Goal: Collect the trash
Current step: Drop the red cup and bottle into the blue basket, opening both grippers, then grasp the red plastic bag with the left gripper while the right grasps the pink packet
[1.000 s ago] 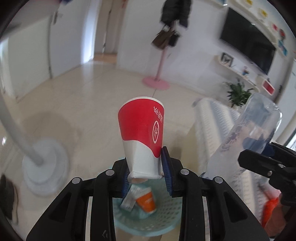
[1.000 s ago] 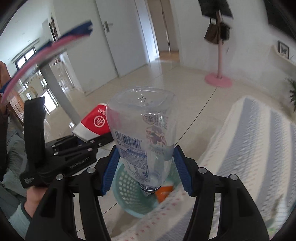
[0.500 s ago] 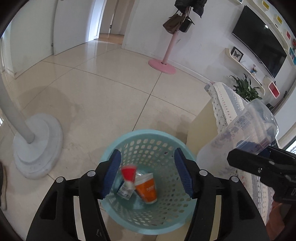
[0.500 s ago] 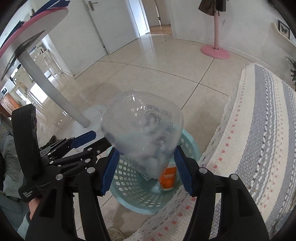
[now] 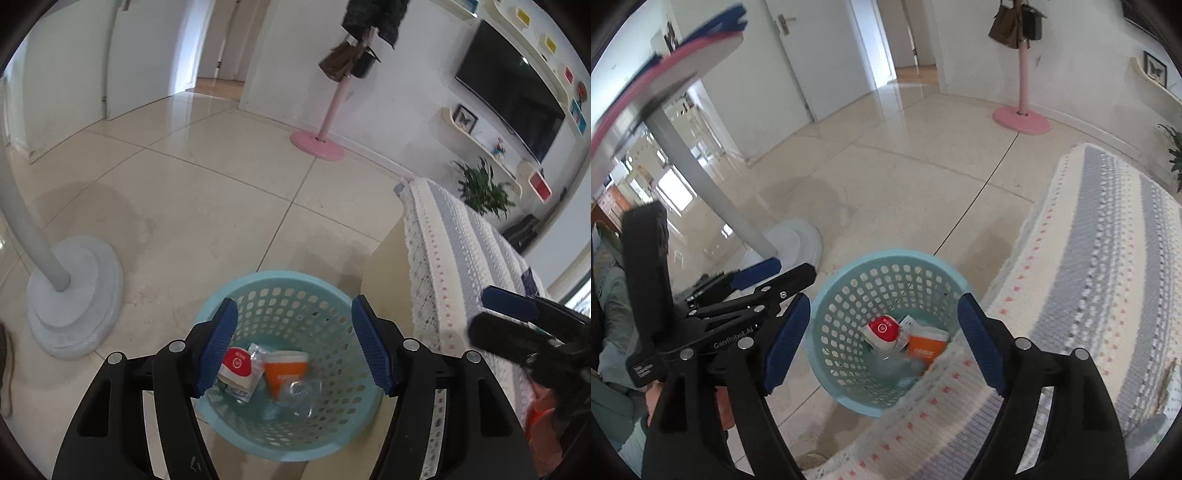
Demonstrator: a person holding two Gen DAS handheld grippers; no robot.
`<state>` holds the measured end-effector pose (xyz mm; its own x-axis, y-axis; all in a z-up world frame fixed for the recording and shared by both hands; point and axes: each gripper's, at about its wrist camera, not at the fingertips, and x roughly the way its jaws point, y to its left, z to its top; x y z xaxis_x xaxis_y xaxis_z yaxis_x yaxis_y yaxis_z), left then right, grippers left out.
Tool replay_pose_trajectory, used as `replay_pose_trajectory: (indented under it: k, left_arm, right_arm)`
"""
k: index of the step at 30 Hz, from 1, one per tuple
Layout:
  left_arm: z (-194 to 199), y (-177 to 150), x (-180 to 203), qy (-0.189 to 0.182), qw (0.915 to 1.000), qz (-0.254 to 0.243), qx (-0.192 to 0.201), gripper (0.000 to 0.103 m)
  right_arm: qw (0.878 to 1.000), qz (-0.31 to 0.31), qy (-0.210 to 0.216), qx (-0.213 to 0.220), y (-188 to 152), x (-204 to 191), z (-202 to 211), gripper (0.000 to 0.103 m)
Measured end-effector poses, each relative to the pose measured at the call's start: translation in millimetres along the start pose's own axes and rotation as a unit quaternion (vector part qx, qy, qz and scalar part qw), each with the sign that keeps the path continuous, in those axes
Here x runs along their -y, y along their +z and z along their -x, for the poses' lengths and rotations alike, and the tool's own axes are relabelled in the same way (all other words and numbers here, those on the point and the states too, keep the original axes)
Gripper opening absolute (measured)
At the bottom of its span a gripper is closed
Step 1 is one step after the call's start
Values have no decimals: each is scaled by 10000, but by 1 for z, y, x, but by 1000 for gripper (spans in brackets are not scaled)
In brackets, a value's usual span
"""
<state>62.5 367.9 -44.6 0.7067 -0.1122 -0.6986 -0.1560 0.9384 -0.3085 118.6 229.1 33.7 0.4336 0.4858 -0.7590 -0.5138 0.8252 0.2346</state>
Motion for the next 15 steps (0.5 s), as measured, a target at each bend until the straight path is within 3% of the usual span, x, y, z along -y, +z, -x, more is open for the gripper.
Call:
replay_pose_trajectory:
  k: [5, 9, 12, 15]
  left_arm:
    - [18, -7, 25, -139, 9998, 59, 91, 62]
    - [42, -7, 77, -741, 9971, 57, 146, 63]
    - [58, -13, 132, -1193, 9925, -196, 156, 67]
    - [70, -24, 187, -1532, 9868, -498, 153, 69]
  right_arm:
    - [9936, -79, -689, 897, -16, 23, 81, 78]
    - [9785, -267, -1350, 1536, -37, 52, 159, 77]
    - [9666, -412, -1767, 1808, -56, 75, 208, 67]
    - [9557, -651, -2113, 1941, -84, 109, 257, 47]
